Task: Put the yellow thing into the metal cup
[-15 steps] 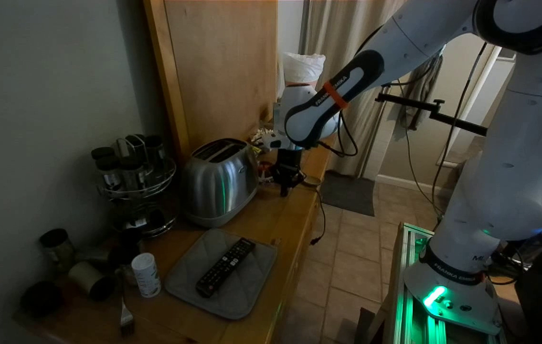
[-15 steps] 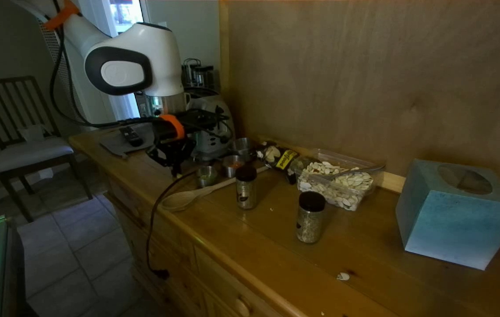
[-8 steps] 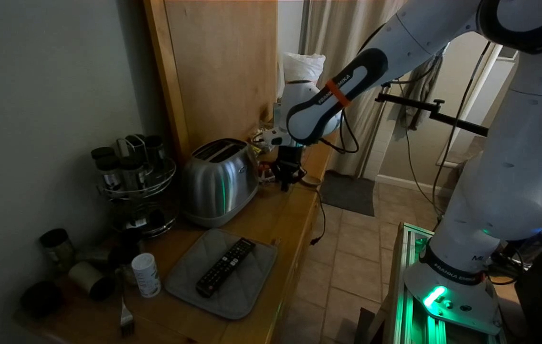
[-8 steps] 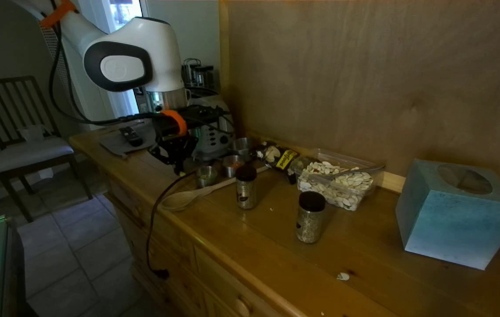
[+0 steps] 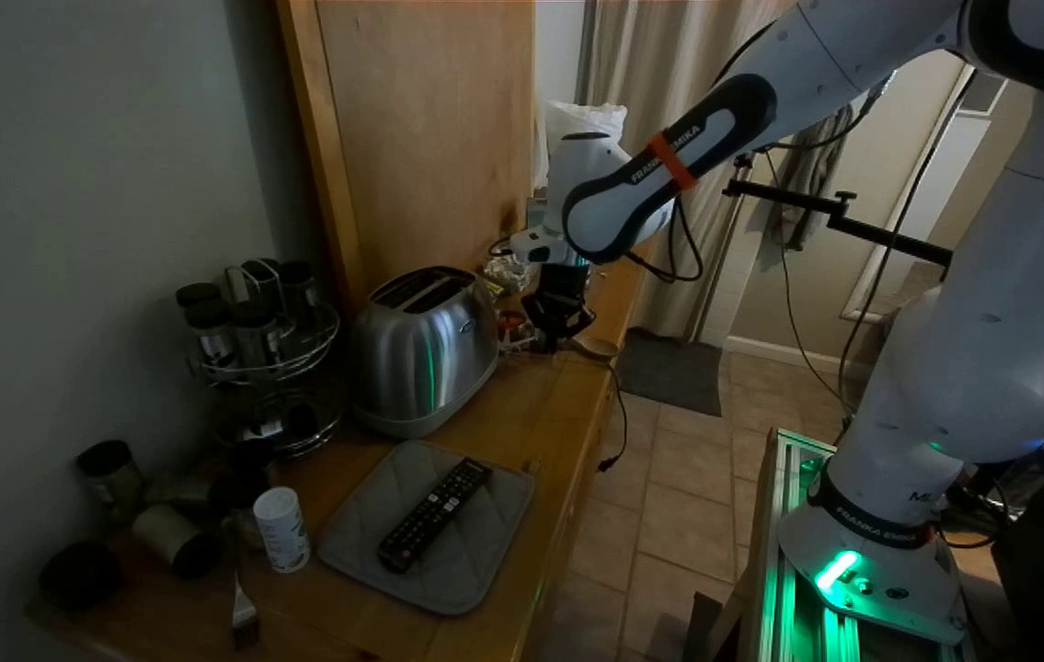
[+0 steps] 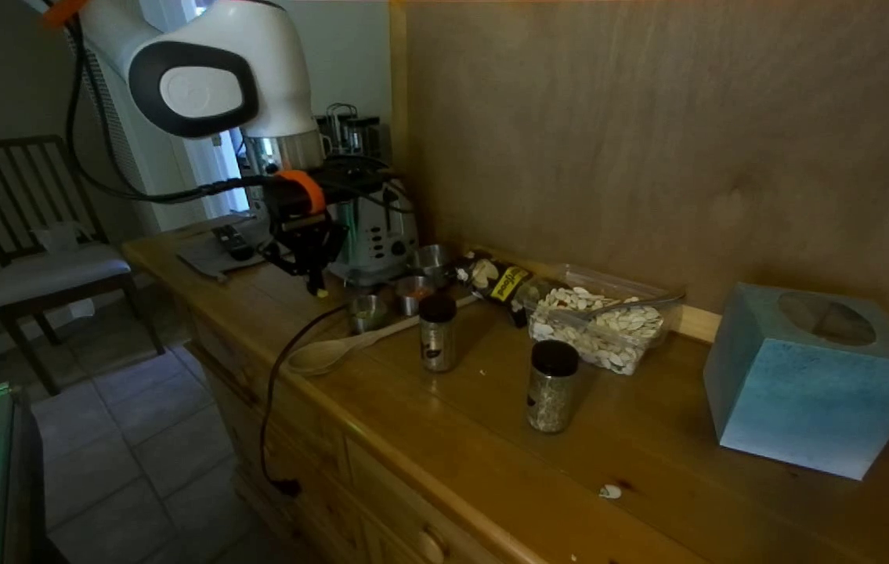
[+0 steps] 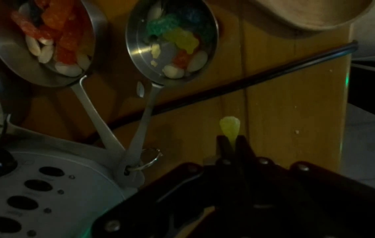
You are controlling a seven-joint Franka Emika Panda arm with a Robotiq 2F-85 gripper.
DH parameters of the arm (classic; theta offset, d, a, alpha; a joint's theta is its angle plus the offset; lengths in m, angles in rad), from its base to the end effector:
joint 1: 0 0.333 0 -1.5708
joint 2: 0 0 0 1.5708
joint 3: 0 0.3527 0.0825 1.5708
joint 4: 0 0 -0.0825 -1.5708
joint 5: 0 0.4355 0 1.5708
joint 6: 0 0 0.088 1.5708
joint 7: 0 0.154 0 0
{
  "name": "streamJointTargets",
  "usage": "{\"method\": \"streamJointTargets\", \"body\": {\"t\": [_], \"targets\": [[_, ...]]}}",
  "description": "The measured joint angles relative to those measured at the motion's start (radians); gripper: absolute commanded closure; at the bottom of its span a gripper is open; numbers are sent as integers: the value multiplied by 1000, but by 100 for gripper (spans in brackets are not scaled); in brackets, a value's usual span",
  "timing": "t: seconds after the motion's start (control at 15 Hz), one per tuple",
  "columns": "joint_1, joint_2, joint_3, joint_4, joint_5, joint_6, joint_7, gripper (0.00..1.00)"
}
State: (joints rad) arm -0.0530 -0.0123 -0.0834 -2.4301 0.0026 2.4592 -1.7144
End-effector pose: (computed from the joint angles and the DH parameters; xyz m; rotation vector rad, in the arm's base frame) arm 0.5178 -0.0709 0.2648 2.1933 2.2047 0.0421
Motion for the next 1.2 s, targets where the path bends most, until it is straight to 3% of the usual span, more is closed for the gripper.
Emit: {"method": "streamJointTargets", "body": {"t": [0.27,0.33,0.8,0.87,1.0,1.2], "targets": [[2,-86,1,-24,-83,103,-3,98],[2,-102,1,-27,-102,142,-3,93],[3,-100,0,-28,-104,145,-2,93],[3,-100,0,-28,-104,145,-2,98],[3,-100,0,-28,-104,145,-2,98],[15,-93,0,-16,-97,195,-27,98]]}}
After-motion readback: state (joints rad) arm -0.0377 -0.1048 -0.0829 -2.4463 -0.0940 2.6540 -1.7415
